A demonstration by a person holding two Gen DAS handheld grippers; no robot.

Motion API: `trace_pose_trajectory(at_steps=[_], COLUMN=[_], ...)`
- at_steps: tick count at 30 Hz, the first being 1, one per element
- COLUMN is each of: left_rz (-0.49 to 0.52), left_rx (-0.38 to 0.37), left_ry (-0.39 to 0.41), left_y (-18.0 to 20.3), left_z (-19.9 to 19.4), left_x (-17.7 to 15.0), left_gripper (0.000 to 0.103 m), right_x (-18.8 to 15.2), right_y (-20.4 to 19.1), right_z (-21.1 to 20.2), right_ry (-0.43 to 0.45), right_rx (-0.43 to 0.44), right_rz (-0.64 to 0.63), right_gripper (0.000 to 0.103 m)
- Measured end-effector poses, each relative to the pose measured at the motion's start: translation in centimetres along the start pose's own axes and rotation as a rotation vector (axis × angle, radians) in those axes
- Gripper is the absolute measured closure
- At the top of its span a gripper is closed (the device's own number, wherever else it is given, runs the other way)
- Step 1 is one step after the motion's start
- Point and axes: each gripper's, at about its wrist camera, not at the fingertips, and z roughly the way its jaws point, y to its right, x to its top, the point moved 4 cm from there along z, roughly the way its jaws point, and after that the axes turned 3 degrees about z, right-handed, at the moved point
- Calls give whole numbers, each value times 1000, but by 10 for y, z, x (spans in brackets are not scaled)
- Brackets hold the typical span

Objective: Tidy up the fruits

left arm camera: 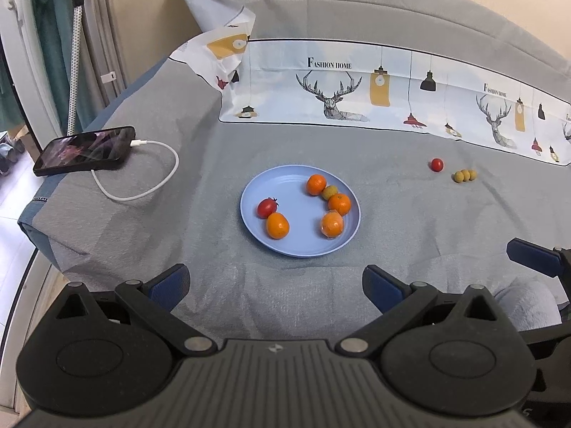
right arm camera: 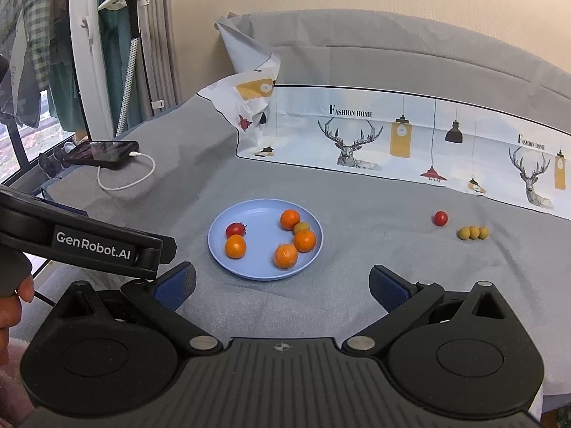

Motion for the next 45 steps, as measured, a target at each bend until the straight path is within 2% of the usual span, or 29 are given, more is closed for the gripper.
trace_pose_trajectory(at_steps=[17, 45], left_rz=[1, 18], left_rx=[2, 5], left_ry=[8, -69], left_y=[-2, 0], left_z=[-5, 25], left_x=[-2, -2], left_gripper=[0, 0], right_x=[0, -9], right_y=[-3, 8], right_z=[-4, 21], right_ry=[9, -73], right_rx=[-1, 5], right_rz=[-8, 44], right_gripper=[1, 1])
